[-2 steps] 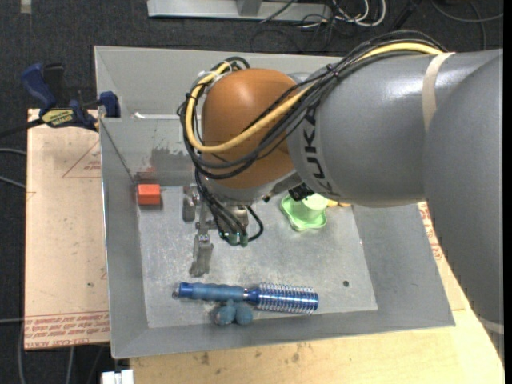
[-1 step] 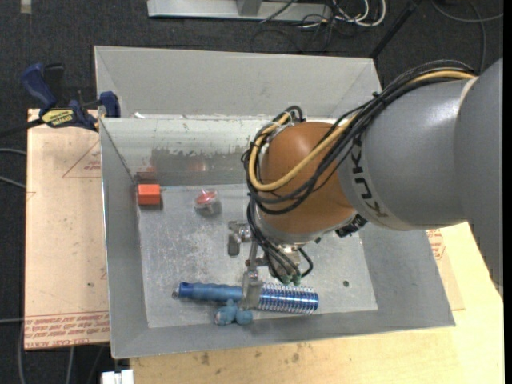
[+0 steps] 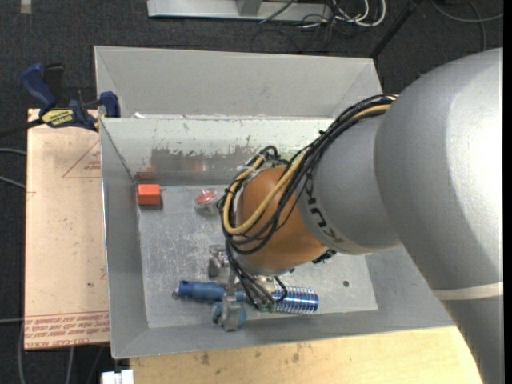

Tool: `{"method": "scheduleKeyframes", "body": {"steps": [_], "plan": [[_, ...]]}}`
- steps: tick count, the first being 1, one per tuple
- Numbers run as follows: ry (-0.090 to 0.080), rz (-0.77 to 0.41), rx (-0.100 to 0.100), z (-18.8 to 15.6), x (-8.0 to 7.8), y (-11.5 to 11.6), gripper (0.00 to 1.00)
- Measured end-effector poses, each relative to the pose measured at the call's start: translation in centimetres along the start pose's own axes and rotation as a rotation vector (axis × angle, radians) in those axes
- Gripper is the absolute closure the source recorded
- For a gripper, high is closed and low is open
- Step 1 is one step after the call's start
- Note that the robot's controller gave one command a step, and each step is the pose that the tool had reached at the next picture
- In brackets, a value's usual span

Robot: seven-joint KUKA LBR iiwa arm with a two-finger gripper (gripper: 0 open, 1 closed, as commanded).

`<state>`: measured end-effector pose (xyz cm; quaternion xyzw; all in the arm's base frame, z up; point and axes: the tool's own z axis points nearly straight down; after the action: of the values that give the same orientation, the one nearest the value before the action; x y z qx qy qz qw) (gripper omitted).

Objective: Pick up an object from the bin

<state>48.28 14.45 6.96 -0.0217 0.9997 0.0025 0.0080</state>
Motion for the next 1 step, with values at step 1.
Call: {"method": "scheduleKeyframes", "body": {"steps": [1], "plan": [[0.015, 0.0, 0.003, -0.03, 0.36, -0.06, 1.0]]}}
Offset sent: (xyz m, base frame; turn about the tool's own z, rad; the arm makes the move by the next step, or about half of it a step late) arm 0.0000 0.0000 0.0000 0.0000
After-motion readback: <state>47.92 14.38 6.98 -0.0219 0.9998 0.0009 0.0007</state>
